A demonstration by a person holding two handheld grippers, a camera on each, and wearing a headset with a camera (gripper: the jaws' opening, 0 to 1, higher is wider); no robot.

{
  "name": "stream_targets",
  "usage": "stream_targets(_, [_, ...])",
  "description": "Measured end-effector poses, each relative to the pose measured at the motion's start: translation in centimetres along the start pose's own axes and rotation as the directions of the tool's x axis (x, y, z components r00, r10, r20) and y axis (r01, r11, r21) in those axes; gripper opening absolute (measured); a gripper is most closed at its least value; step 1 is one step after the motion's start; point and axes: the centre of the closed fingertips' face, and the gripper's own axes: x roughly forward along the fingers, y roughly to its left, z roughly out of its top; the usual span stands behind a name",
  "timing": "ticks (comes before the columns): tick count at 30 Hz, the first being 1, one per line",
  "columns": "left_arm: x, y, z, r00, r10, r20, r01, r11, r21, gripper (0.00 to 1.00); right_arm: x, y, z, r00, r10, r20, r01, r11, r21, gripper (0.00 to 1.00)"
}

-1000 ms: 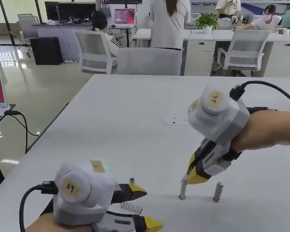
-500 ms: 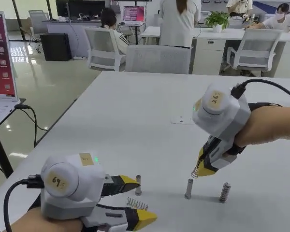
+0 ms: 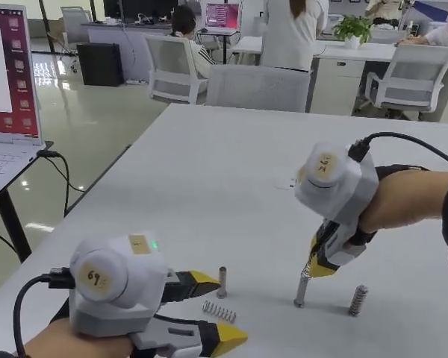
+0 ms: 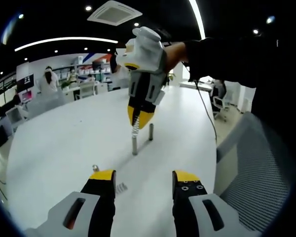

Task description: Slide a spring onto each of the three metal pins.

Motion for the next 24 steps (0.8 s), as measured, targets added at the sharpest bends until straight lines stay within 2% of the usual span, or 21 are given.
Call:
stream_targets(14, [-0.1,0.4,-0.3,1.0000,0.003,0.002,-0.003,1.000,-0.023,0.42,1.1,-0.1,-0.1,0.9992,0.020,-0.034,-0.020,1.000,-0.004,0.08])
stream_targets(24, [-0.2,0.4,-0.4,1.0000,0.006,0.006,-0.006,1.000,-0.027,0.42,2.7,0.1,-0.4,0.9974,0.035,-0.063,-0.035,0.999,0.002,0.08])
